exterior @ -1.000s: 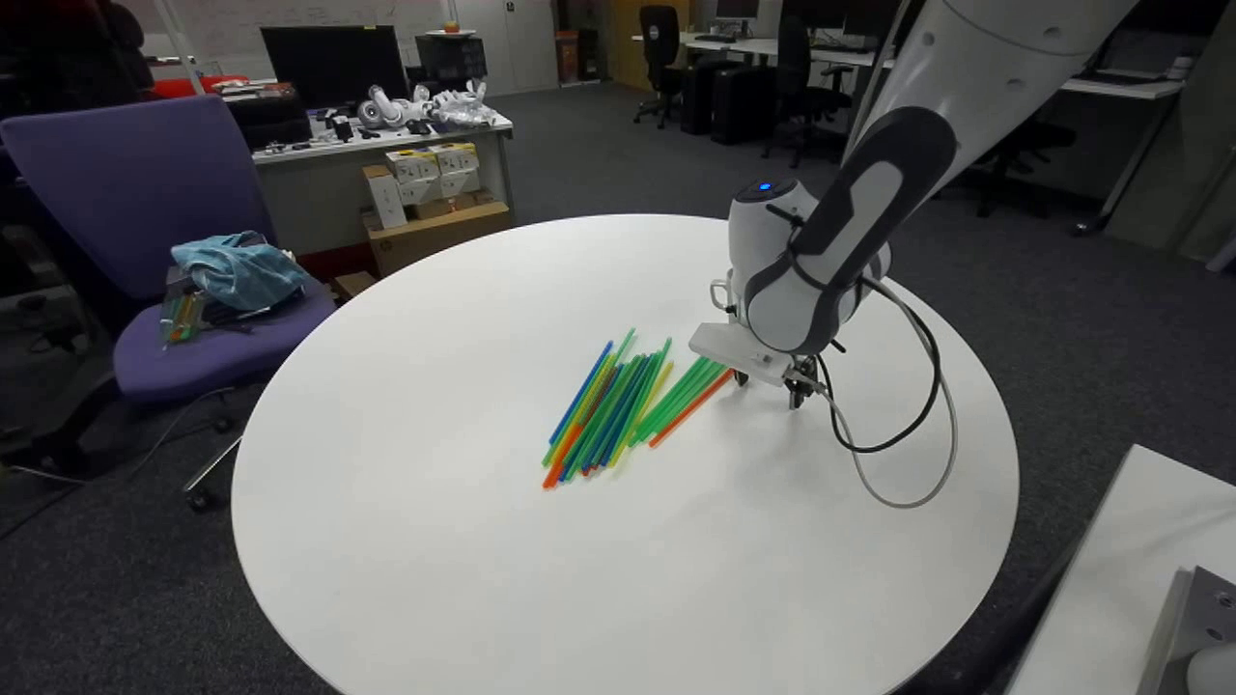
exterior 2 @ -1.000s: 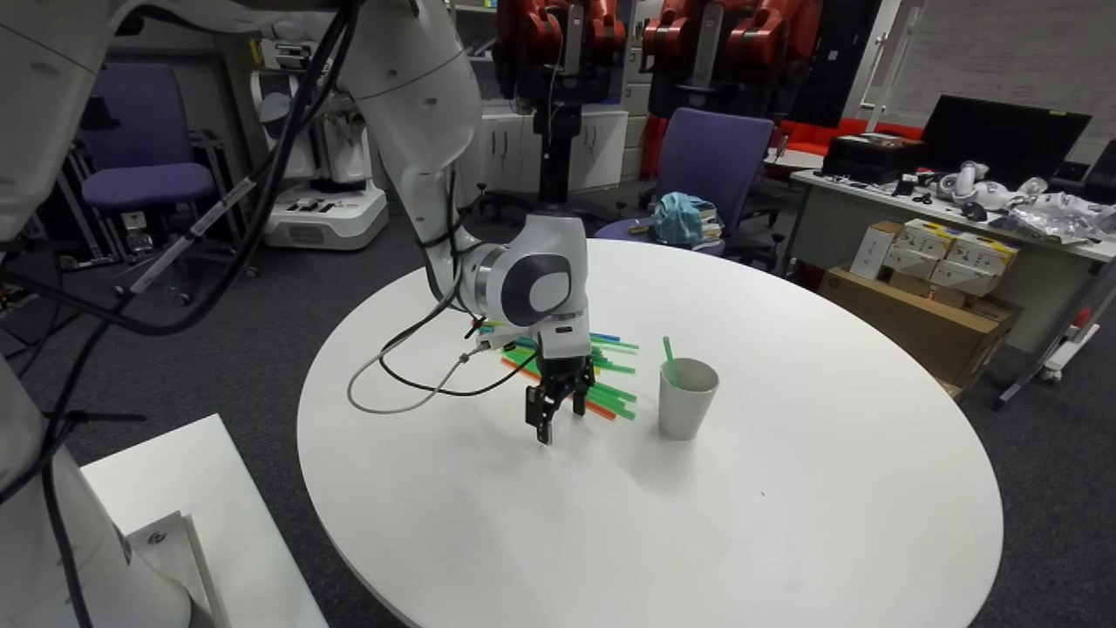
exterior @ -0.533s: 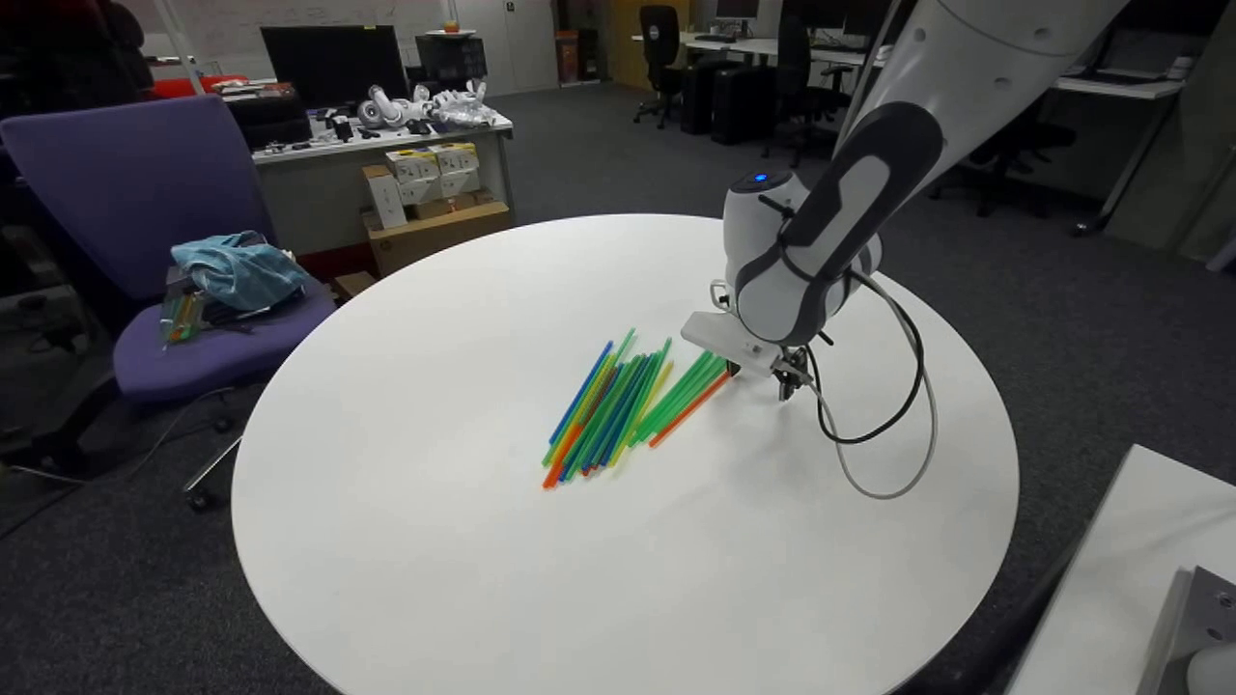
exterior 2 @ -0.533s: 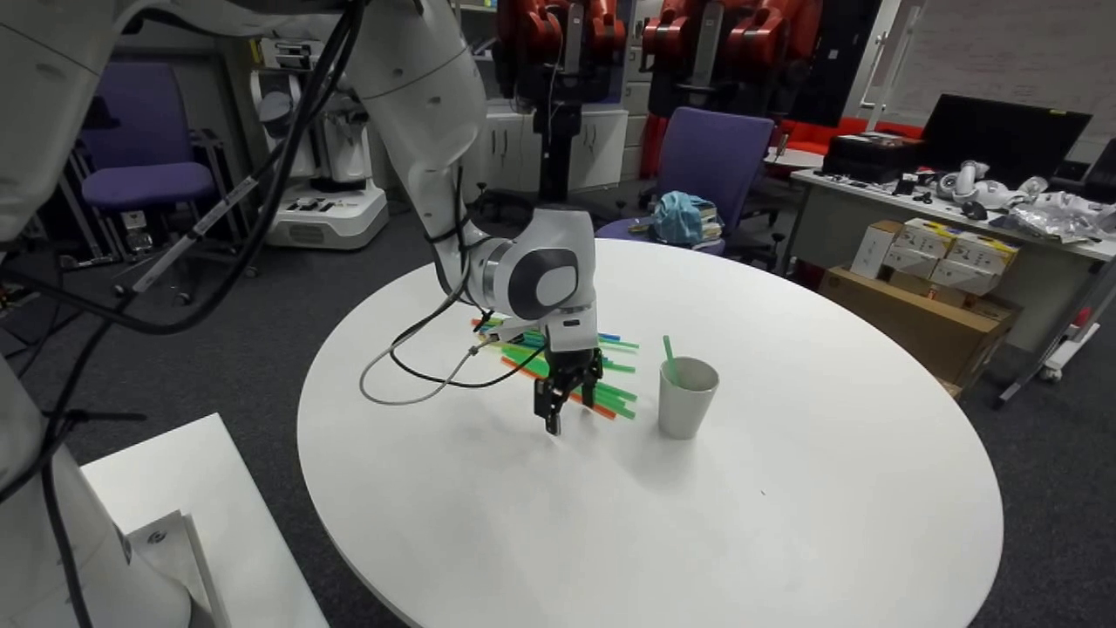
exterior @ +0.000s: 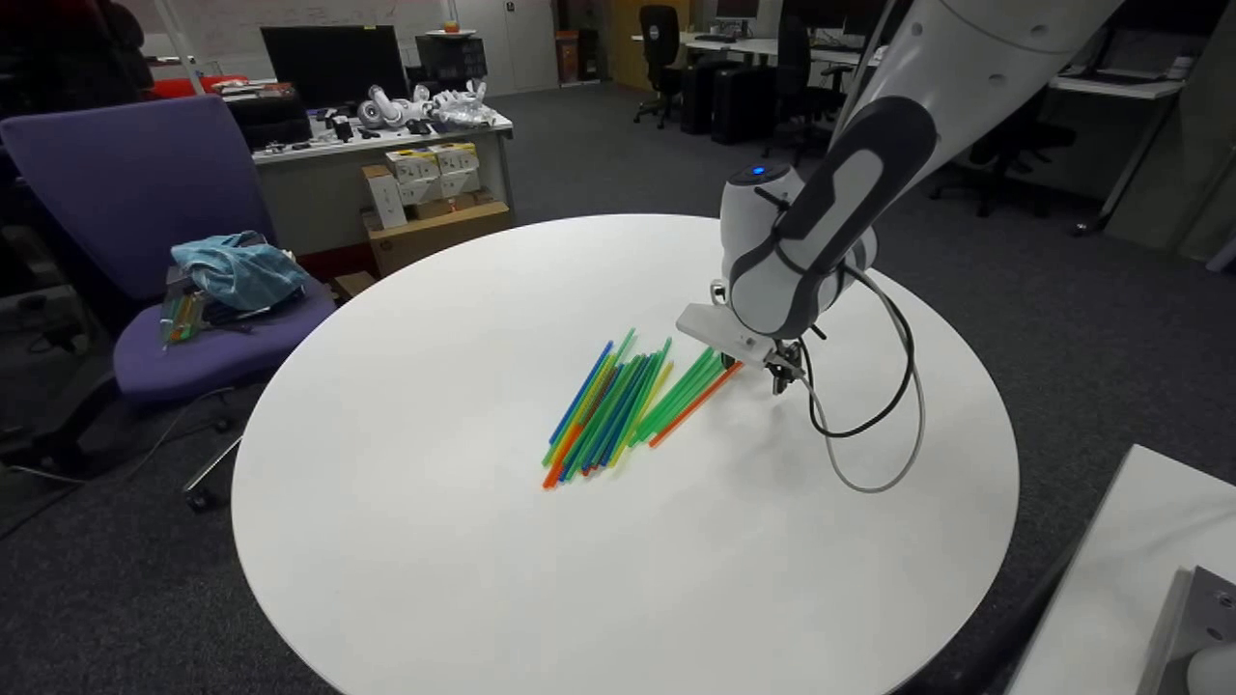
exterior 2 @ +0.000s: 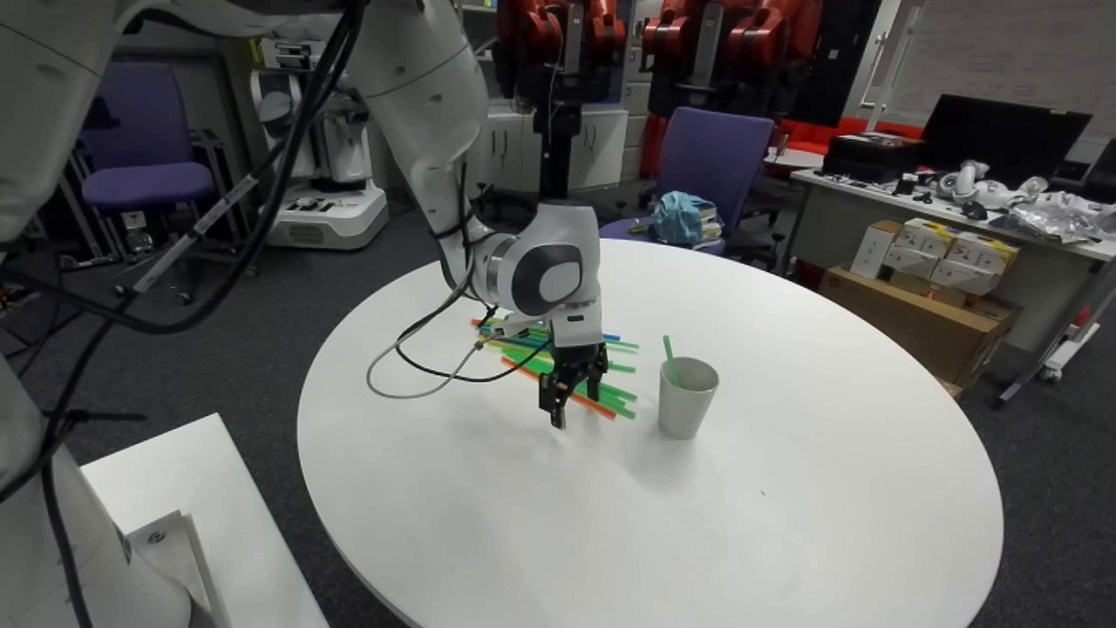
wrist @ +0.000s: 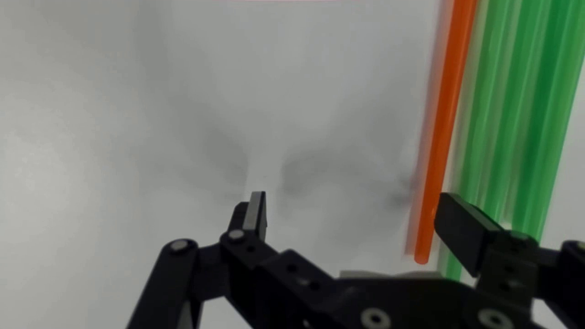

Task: Pick up the orange straw on the edge of the pile and place it in the mug

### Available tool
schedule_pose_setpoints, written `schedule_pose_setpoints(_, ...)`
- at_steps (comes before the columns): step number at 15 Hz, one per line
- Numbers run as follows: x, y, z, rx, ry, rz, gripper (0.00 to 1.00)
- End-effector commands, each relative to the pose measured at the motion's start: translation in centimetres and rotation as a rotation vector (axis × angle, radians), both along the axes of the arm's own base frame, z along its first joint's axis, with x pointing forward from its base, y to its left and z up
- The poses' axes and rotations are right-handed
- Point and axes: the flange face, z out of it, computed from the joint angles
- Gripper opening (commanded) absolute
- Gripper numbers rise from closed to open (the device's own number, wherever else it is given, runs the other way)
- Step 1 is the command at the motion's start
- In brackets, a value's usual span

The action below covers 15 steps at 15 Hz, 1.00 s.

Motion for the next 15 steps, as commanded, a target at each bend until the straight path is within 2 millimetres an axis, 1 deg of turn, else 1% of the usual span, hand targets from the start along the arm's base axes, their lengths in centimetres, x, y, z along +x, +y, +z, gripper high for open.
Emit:
schedule_pose_setpoints(1,0.8,-0.4,0.0,0.0,-0.022,-0.019,1.0)
schedule_pose_setpoints(8,1.0,-0.7,-1.1,0.006,-0.013,-0.033,1.0)
schedule_pose_setpoints(12,1.1,-0.7,-1.1,0.01,-0.015,-0.039,1.0)
schedule_pose_setpoints(13,1.1,-0.7,-1.1,0.013,-0.013,-0.038,0.75)
schedule_pose_setpoints(14,1.1,-0.7,-1.1,0.013,-0.012,-0.037,0.72)
schedule_pose_setpoints(15,1.2,-0.7,-1.0,0.014,-0.014,-0.037,0.66)
